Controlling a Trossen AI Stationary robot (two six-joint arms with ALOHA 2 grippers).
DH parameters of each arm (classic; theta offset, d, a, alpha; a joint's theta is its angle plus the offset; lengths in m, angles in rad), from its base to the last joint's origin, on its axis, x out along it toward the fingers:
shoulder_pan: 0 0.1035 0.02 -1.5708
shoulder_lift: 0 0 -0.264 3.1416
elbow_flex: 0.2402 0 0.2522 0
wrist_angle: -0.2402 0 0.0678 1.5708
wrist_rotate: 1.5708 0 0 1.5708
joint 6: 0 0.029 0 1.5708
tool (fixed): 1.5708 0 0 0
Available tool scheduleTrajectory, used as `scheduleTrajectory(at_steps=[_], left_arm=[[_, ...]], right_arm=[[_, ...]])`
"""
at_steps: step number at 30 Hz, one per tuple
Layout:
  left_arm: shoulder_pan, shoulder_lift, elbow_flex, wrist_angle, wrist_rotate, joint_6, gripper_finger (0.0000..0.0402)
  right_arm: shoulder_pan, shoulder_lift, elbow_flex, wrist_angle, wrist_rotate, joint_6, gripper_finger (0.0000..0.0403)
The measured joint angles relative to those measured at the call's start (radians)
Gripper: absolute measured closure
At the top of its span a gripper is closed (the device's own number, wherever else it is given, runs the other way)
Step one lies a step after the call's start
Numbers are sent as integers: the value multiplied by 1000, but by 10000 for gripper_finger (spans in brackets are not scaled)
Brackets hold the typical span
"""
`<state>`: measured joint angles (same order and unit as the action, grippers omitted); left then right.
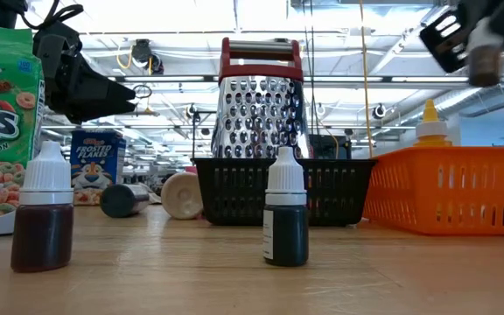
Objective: Pick & Place Kitchen Items
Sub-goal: Put the right small black food coloring bottle into the orange bin
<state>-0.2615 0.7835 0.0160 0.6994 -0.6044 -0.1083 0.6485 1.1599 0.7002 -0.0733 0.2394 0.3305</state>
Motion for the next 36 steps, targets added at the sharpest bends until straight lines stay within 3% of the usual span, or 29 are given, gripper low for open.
scheduleTrajectory(at_steps=[15, 29, 36], left_arm=[[0, 0, 0, 0, 0, 0, 146], [0, 0, 0, 0, 0, 0, 146], [0, 0, 0, 0, 0, 0, 146]], right_arm=[[-173, 0, 0, -16, -5, -109, 359], [-289, 0, 0, -51, -34, -110, 359], [-304, 0, 0, -51, -34, -114, 334]])
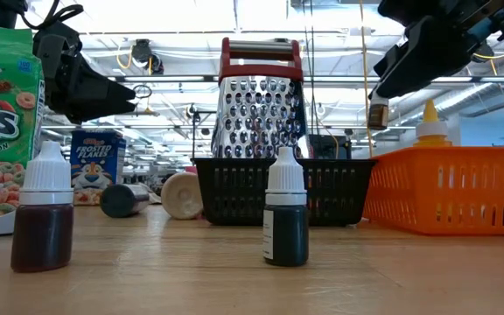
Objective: Pick & Place Kitchen Items
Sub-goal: Put the right small black food coloring bottle into the orange bin, then put the big black food coloring bottle into the orange bin
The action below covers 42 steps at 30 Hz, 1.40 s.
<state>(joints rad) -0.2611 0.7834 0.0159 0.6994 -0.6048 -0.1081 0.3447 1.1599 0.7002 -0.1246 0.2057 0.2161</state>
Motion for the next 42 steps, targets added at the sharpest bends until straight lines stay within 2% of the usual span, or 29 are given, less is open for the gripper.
scheduleTrajectory(at_steps=[7, 15, 23, 25, 27, 31, 34, 42], left_arm=[[0, 0, 0, 0, 0, 0, 146], [0, 0, 0, 11, 0, -9, 146], [19, 0, 4, -15, 4, -370, 146], [28, 0, 37, -105, 46, -466, 147], [34, 1, 100, -275, 71, -571, 147], [50, 26, 285, -657, 80, -757, 147], [69, 61, 421, -863, 111, -864, 147], [148, 190, 625, -995, 355, -1005, 147]], right_arm=[[-12, 0, 0, 0, 1, -1, 312], [-18, 0, 0, 0, 3, -27, 310], [-18, 0, -1, 0, 2, -27, 314], [-18, 0, -1, 0, 2, -27, 313], [-18, 0, -1, 0, 2, -27, 314], [-18, 0, -1, 0, 2, -27, 314], [-16, 0, -1, 0, 2, -27, 314], [-16, 0, -1, 0, 2, -53, 314]])
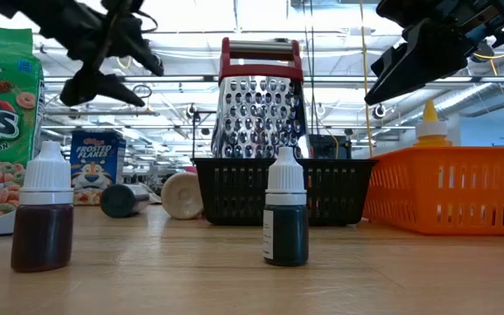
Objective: Pick & Place Kitchen Items
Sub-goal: Put the big black food coloring bottle into the orange bin
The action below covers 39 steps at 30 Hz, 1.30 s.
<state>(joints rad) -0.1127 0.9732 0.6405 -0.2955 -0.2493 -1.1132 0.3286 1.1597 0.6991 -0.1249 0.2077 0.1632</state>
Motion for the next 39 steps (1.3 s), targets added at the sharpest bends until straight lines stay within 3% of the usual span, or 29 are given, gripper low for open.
scheduleTrajectory(at_steps=[8, 17, 39], left_arm=[[67, 159, 120, -244, 178, -230, 147], [115, 283, 155, -248, 327, -271, 147], [145, 440, 157, -247, 373, -313, 147]], right_arm=[[0, 0, 0, 0, 0, 0, 314], [0, 0, 0, 0, 0, -19, 314], [0, 0, 0, 0, 0, -27, 314]])
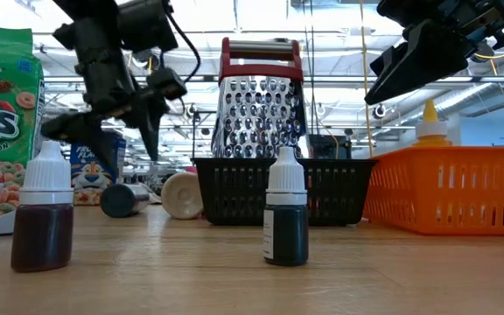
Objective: Pick & Place Kitchen Items
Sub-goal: Put the big black food coloring bottle into the orange bin
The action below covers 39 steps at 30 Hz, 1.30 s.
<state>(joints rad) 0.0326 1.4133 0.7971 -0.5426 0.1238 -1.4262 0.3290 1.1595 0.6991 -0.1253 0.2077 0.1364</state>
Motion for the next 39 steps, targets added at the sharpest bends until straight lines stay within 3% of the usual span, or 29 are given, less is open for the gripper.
scheduleTrajectory(at_steps=[28, 39], left_arm=[[25, 192, 1, 82, 12, 14, 147], [25, 199, 2, 82, 14, 27, 147]], right_arm=[[0, 0, 0, -19, 0, 0, 314], [0, 0, 0, -18, 0, 0, 314]])
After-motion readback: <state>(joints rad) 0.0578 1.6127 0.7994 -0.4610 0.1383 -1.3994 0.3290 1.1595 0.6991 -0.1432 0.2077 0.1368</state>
